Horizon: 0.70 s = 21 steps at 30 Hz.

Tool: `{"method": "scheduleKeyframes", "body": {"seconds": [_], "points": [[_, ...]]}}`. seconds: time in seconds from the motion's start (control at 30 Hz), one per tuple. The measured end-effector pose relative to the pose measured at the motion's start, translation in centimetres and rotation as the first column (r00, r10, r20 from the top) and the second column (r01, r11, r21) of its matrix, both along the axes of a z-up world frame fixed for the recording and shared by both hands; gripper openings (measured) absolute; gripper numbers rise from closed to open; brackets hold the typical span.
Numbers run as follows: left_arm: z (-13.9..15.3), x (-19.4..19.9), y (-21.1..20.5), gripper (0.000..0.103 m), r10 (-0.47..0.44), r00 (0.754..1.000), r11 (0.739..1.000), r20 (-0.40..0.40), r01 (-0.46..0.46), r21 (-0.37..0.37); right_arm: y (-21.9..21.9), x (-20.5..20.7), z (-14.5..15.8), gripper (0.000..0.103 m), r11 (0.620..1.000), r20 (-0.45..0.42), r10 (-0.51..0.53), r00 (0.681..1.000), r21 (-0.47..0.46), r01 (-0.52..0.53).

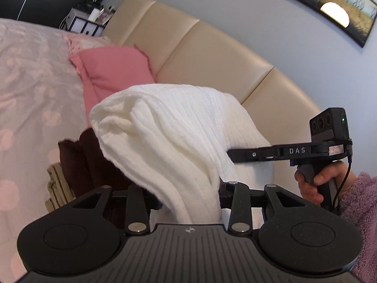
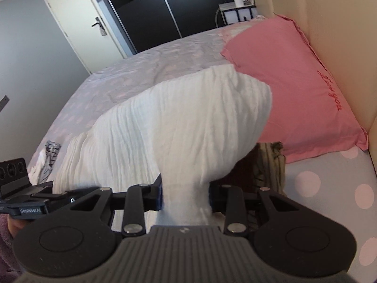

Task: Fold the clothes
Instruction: 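Carry the folded shirt with both grippers toward the pink pillow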

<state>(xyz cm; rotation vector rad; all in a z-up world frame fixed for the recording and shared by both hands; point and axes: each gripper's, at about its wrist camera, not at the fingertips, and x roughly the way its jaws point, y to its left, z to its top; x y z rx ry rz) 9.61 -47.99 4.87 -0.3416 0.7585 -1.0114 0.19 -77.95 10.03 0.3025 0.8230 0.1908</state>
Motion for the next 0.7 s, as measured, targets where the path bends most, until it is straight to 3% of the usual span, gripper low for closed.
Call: {"method": "scheduleKeyframes", "body": {"seconds": [0.1,0.17,0.23,0.33,0.5,0.6,0.7], "points": [[-1.3,0.8,-0.5,0.038,0.012,1.0,0.999,-0.008,-0.011,0.032,-0.6,0.1,-1.4,0.037,0.999,0.003,-0.045,0.999,-0.007,0.045],[-1.8,1.2,-0.7,0.041,0.017,1.0,0.999,-0.013,-0.016,0.047,-1.0,0.1,-2.3,0.051,0.997,0.005,-0.075,0.997,-0.011,0.075],[-1.4,1.3,-0.3,0.051,0.025,0.999,0.998,-0.021,-0.024,0.052,-1.4,0.2,-3.2,0.061,0.994,0.007,-0.105,0.994,-0.015,0.105],[-0.1,0.5,0.7,0.059,0.046,0.999,0.997,0.003,-0.046,0.068,-1.8,-0.3,-3.7,0.064,0.988,0.022,-0.152,0.988,-0.028,0.153],[3.5,-2.7,2.8,0.059,0.128,0.979,0.985,0.157,-0.144,0.094,-1.6,-3.7,-1.2,0.065,0.939,0.146,-0.295,0.944,-0.14,0.314],[6.1,-4.1,3.0,0.056,0.188,0.938,0.966,0.293,-0.23,0.116,-1.1,-5.5,0.0,0.062,0.907,0.223,-0.343,0.912,-0.175,0.384],[7.7,-5.3,1.6,0.055,0.177,0.903,0.961,0.391,-0.244,0.128,1.3,-5.8,0.2,0.052,0.892,0.293,-0.324,0.9,-0.222,0.393]]}}
